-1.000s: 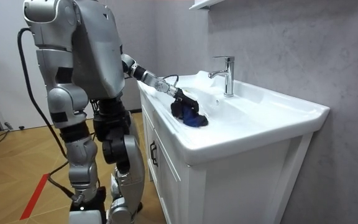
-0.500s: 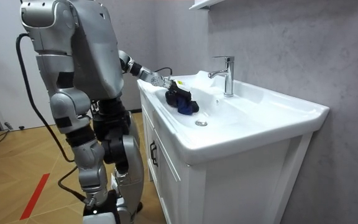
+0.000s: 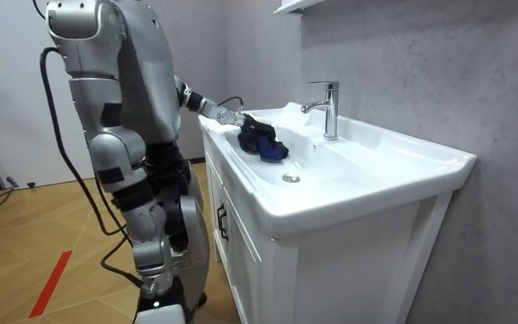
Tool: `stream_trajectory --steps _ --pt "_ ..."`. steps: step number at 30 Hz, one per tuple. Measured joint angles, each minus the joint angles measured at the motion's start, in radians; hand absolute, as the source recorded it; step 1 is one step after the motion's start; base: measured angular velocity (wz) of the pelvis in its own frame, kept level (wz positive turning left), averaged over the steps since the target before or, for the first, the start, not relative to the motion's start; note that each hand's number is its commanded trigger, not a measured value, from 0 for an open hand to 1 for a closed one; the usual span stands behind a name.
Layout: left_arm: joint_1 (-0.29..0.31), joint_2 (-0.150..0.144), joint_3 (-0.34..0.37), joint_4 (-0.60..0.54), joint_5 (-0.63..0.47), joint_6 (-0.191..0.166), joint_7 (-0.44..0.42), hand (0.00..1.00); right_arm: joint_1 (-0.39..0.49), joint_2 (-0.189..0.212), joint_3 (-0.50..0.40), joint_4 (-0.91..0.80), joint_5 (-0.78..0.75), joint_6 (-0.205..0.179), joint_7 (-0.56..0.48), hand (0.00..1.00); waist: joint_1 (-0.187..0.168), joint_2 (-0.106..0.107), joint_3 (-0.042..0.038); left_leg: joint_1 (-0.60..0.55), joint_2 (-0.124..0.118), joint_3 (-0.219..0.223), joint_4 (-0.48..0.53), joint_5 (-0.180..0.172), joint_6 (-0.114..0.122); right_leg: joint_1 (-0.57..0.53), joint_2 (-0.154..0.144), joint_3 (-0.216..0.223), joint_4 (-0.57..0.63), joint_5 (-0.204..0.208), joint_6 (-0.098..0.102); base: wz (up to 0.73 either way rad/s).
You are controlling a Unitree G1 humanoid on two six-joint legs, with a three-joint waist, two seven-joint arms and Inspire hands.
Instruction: Wipe basin
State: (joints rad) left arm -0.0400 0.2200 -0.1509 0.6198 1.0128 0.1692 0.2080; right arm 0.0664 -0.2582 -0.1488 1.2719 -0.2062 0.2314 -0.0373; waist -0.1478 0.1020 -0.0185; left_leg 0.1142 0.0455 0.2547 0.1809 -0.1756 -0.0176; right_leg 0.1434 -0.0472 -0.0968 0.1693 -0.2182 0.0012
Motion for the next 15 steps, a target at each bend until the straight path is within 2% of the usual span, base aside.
stream_trajectory --steps 4,8,9,13,14,15 --pt "-0.001 -0.001 0.013 -0.045 -0.004 -0.017 0.007 1.00 -0.003 0.002 0.008 0.001 0.043 -0.034 -0.012 0.00 0.004 -0.013 0.0017 -0.023 -0.005 -0.040 0.006 0.000 -0.001 0.001 -0.001 -0.029 -0.012 0.000 0.000 0.27" --pt "-0.002 -0.001 0.041 -0.061 -0.030 -0.044 0.032 1.00 -0.004 0.020 0.010 0.013 0.044 -0.055 -0.031 0.00 0.006 -0.040 0.0028 -0.034 -0.009 -0.072 0.019 0.000 -0.002 0.017 -0.001 -0.052 -0.018 0.000 0.000 0.20" --pt "-0.002 -0.001 0.045 -0.075 -0.042 -0.047 0.039 1.00 -0.004 0.023 0.014 0.016 0.048 -0.061 -0.034 0.00 0.012 -0.042 0.0063 -0.037 -0.009 -0.074 0.020 0.000 -0.002 0.016 -0.001 -0.053 -0.018 0.000 0.000 0.08" --pt "-0.002 0.002 0.086 -0.156 -0.098 -0.048 0.055 1.00 -0.004 0.028 0.039 0.021 0.078 -0.077 -0.035 0.00 0.018 -0.042 0.0114 -0.052 -0.010 -0.083 0.028 0.000 -0.003 0.011 -0.001 -0.069 -0.020 0.000 0.000 0.13" --pt "-0.002 0.005 0.105 -0.194 -0.121 -0.050 0.074 1.00 -0.004 0.027 0.040 0.025 0.084 -0.083 -0.035 0.00 0.020 -0.043 0.0164 -0.054 -0.011 -0.095 0.027 0.000 -0.003 0.011 -0.002 -0.073 -0.020 0.000 0.000 0.14" --pt "-0.002 0.010 0.121 -0.221 -0.149 -0.051 0.101 1.00 -0.003 0.026 0.048 0.031 0.086 -0.088 -0.035 0.00 0.020 -0.043 0.0175 -0.057 -0.013 -0.099 0.027 0.000 -0.003 0.011 -0.003 -0.077 -0.021 -0.001 0.001 0.13"
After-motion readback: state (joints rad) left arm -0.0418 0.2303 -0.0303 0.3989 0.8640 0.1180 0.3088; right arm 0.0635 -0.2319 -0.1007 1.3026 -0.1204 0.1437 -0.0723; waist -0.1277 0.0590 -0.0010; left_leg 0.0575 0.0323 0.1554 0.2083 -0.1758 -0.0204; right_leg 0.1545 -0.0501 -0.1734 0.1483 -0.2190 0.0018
